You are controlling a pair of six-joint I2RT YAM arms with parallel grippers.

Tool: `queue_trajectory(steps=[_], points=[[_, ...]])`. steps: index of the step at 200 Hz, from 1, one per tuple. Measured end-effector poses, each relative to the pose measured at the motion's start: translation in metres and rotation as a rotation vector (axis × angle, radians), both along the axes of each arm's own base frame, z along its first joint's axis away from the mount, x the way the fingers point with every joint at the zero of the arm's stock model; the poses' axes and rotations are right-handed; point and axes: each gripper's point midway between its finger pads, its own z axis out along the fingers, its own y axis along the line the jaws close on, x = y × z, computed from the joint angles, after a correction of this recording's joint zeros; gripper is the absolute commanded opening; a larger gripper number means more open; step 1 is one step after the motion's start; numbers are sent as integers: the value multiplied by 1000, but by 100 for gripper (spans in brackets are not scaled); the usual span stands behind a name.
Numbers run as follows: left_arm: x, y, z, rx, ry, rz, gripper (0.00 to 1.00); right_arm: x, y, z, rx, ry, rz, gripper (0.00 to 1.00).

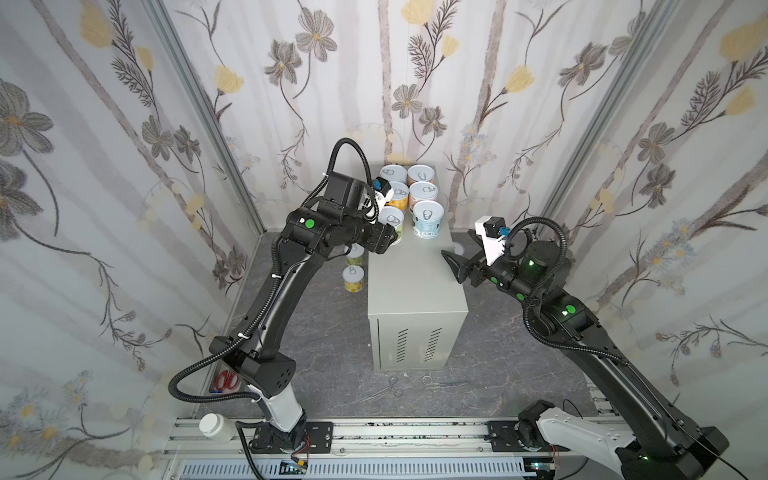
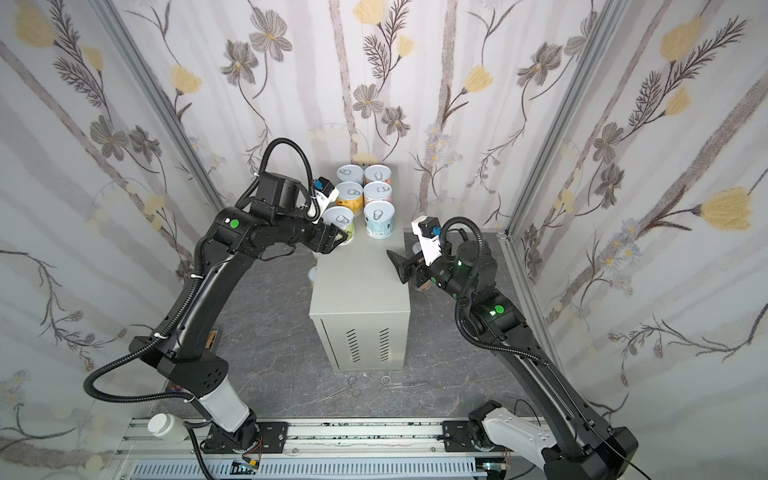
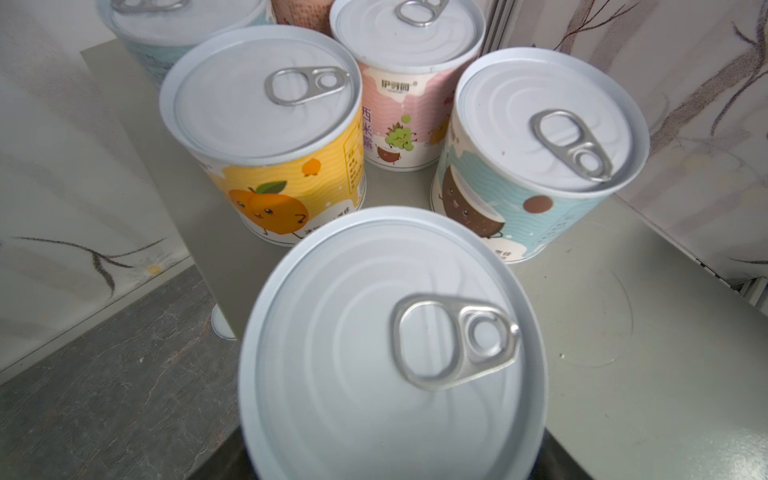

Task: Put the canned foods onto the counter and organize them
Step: 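Set the green can down beside the light-blue can with the left gripper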

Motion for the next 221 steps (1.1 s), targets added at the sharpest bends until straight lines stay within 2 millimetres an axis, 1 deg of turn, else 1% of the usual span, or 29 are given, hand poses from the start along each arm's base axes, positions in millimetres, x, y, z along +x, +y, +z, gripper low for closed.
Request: queue_trajectory(steps=[45, 91, 135, 183, 221], points=[[4, -6, 0, -13, -8, -20, 71, 4, 0, 1, 7, -17, -11, 89], [8, -10, -1, -18, -15, -23, 71, 8, 3, 0, 8, -24, -11, 89], [11, -11, -2, -17, -22, -25, 72, 10, 3, 4, 17, -40, -11, 89], [14, -12, -8, -6, -13, -24, 73, 14, 6, -2, 9, -26, -10, 89], [15, -13, -10, 0, -11, -28, 76, 15, 7, -3, 8, -25, -10, 89]])
